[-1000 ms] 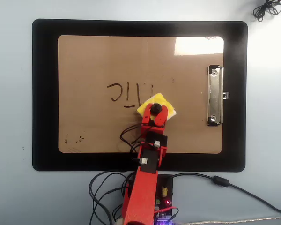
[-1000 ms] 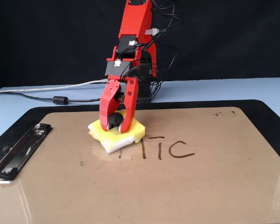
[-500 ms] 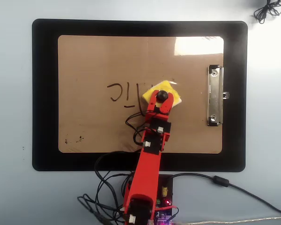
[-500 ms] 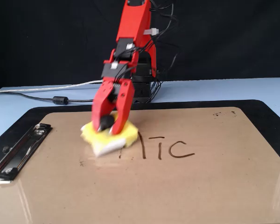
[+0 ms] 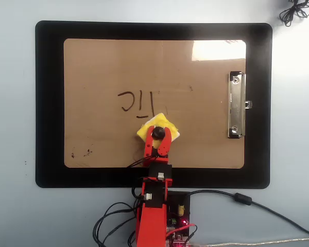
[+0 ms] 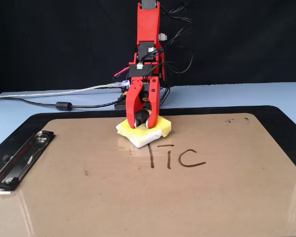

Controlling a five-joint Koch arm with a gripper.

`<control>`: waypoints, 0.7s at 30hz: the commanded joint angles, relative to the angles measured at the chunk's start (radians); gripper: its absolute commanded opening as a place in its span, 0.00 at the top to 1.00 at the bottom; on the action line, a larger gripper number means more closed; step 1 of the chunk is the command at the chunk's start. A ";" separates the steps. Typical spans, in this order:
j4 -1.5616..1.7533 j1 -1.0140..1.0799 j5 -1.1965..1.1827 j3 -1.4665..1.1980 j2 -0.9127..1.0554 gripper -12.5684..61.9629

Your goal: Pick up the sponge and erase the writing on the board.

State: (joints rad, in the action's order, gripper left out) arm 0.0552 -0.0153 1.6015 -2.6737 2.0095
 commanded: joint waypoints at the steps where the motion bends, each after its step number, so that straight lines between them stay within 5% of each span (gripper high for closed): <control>1: 0.069 -0.003 0.020 0.115 -0.101 0.94; 5: 0.245 -0.015 0.020 0.428 -0.555 0.94; 8: 0.318 -0.025 0.020 0.540 -0.706 0.94; 10: 0.313 -0.023 0.018 0.449 -0.635 0.94; 17: 0.067 -0.026 0.020 -0.054 0.095 0.94; 21: -0.075 -0.044 0.018 -0.038 0.179 0.94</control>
State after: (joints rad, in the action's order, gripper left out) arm -0.0261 -0.0399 1.6015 -2.7474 2.1798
